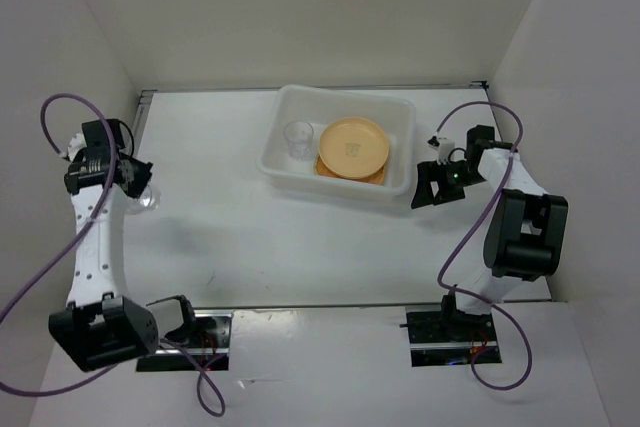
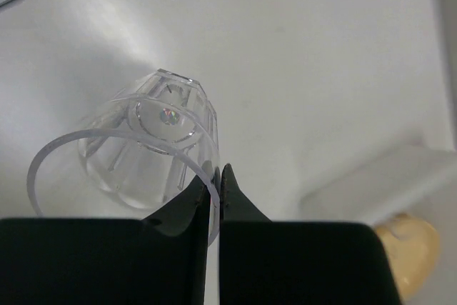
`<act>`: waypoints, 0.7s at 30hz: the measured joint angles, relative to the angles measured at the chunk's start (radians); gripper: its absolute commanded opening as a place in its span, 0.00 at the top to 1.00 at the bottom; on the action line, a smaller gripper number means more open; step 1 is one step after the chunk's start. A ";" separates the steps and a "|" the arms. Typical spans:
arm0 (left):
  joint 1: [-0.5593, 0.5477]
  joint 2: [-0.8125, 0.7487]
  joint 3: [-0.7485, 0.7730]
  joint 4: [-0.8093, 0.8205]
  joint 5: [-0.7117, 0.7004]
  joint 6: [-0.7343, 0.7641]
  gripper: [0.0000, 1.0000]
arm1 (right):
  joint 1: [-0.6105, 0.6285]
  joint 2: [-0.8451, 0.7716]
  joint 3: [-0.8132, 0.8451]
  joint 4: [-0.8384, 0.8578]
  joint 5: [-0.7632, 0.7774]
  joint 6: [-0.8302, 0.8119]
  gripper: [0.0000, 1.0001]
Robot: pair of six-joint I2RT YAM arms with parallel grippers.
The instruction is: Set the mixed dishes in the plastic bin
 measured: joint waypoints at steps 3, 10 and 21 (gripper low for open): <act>-0.062 -0.112 0.048 0.068 0.064 0.004 1.00 | 0.000 0.020 0.003 0.000 -0.002 -0.004 0.12; -0.209 0.013 0.377 0.091 0.157 0.119 1.00 | 0.000 0.039 0.003 -0.004 -0.009 -0.012 0.12; -0.602 0.544 0.808 -0.036 0.188 0.451 1.00 | 0.000 0.038 0.005 -0.007 -0.013 -0.013 0.12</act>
